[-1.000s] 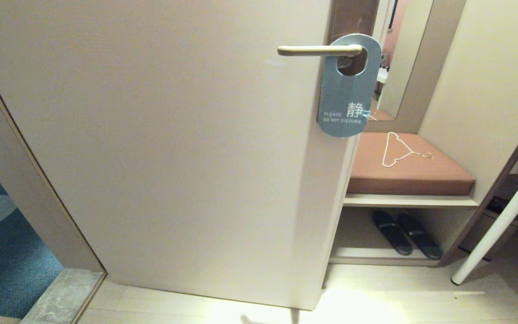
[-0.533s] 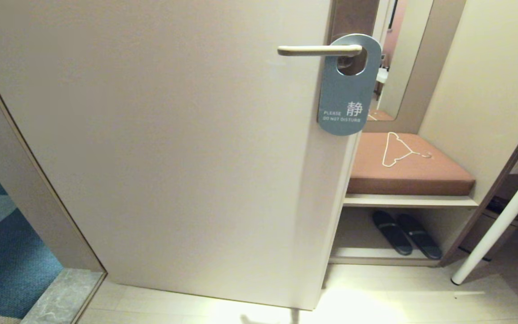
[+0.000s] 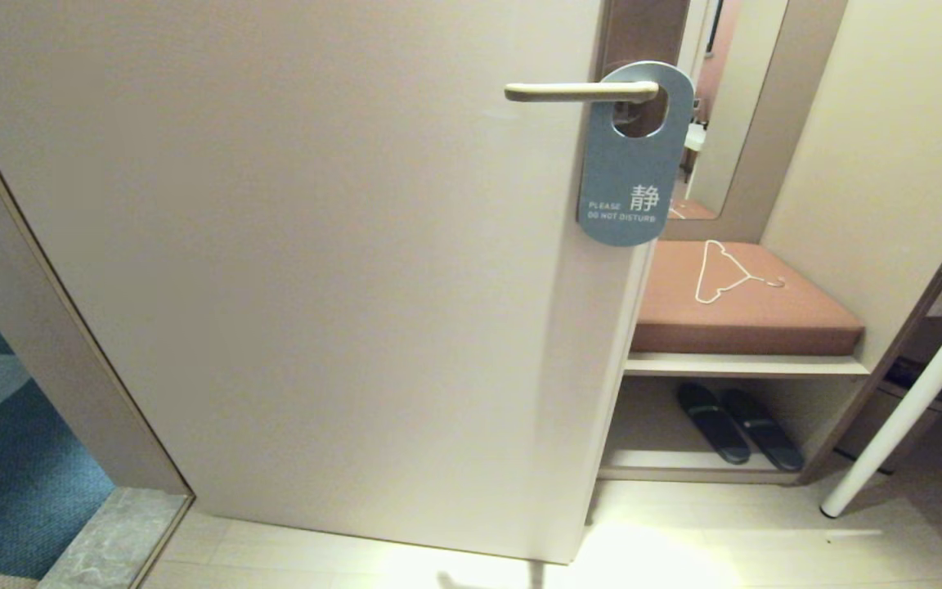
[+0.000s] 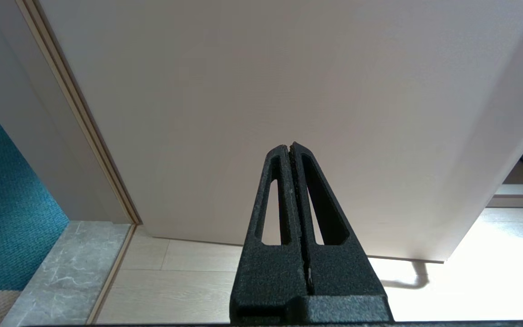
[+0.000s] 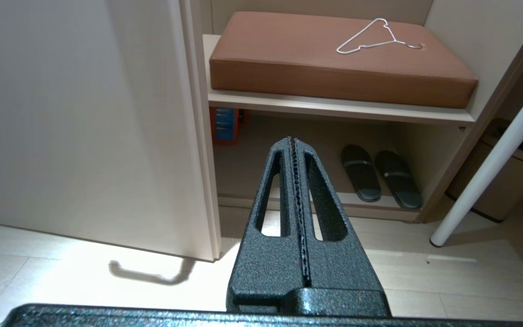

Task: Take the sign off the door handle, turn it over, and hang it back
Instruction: Take down the sign

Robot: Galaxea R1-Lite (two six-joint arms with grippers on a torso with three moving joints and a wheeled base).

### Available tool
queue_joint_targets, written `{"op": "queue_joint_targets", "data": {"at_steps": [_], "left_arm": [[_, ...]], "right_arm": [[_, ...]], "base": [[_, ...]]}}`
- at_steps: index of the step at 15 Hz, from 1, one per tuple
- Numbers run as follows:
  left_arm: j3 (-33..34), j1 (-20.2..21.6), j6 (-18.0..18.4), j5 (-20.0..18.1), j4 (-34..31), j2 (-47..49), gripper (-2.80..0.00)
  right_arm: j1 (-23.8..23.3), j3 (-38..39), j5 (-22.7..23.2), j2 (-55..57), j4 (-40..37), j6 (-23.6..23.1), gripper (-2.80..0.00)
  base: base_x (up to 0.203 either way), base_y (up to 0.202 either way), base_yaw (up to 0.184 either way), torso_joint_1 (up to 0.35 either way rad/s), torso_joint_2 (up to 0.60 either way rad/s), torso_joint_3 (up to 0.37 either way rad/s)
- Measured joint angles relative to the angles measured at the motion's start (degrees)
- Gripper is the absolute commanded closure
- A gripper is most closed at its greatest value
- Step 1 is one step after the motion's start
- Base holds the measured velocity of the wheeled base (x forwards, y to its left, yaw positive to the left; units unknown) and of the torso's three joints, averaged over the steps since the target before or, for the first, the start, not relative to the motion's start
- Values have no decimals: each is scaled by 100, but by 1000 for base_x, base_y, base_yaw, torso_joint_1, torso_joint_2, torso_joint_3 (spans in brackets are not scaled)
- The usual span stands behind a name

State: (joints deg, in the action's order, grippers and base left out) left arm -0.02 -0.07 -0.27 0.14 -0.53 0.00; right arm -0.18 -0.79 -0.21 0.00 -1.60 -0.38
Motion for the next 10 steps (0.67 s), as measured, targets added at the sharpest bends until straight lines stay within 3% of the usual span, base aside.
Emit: {"op": "queue_joint_targets", "data": {"at_steps": [10], "left_arm": [[0, 2, 2, 0, 2, 0, 0]], "right_arm": [[0, -105, 88, 0, -80, -62, 0]], "base": [[0, 0, 0, 0, 0, 0]]}}
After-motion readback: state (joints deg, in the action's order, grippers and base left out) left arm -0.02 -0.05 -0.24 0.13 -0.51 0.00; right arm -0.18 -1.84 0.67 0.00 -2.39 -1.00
